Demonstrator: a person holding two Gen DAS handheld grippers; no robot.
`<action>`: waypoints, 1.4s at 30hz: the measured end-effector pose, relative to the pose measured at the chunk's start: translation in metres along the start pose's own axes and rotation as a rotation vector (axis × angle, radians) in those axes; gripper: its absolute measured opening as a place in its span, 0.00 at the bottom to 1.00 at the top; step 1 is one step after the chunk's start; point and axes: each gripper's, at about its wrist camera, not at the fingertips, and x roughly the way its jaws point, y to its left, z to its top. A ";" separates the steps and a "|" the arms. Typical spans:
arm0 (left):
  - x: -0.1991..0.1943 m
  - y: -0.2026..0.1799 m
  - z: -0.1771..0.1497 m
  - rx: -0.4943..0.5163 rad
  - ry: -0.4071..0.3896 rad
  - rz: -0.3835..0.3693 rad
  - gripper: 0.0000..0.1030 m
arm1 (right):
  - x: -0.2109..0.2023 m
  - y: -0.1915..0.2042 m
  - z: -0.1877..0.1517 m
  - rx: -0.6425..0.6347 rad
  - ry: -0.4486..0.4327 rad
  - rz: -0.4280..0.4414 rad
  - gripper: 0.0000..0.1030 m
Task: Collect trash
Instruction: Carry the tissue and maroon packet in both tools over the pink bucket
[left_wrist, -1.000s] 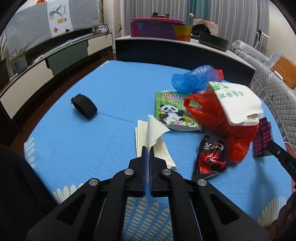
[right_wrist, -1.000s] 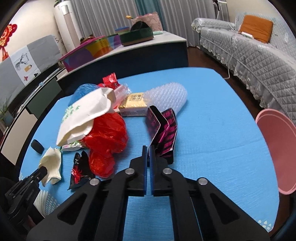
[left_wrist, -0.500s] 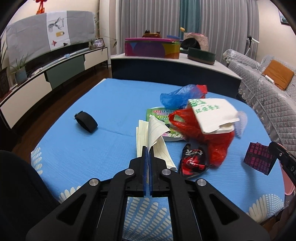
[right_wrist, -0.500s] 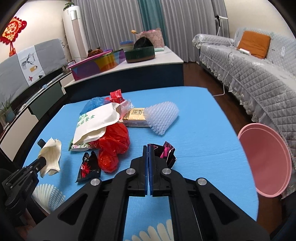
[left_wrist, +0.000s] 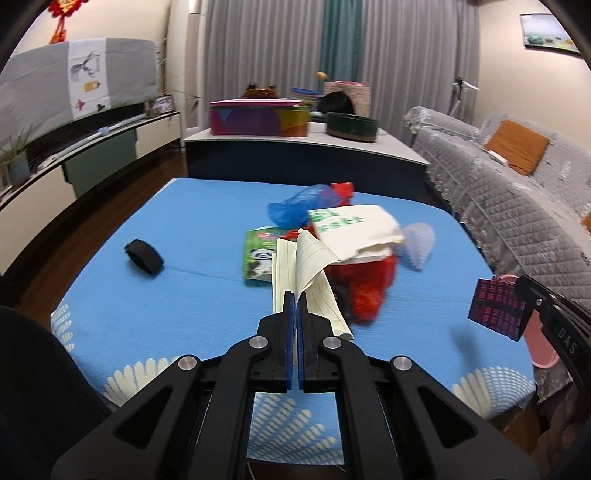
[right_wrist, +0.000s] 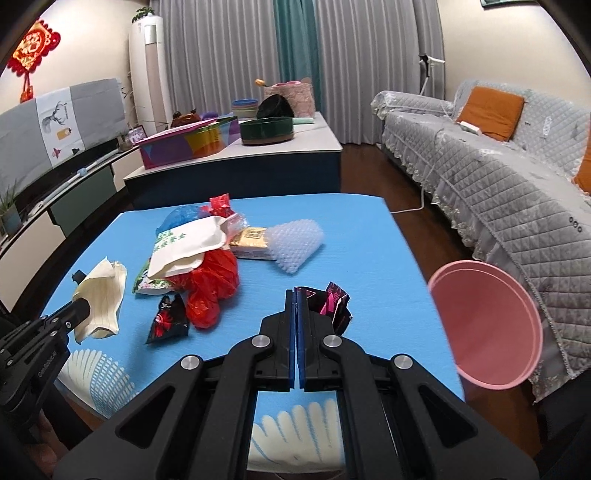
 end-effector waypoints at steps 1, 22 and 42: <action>-0.001 -0.004 0.000 0.009 0.006 -0.021 0.01 | -0.003 -0.004 0.000 0.003 -0.004 -0.008 0.01; -0.033 -0.087 0.013 0.172 -0.035 -0.233 0.01 | -0.057 -0.081 0.014 0.113 -0.104 -0.149 0.01; -0.038 -0.163 0.041 0.268 -0.059 -0.391 0.01 | -0.104 -0.163 0.068 0.127 -0.188 -0.270 0.01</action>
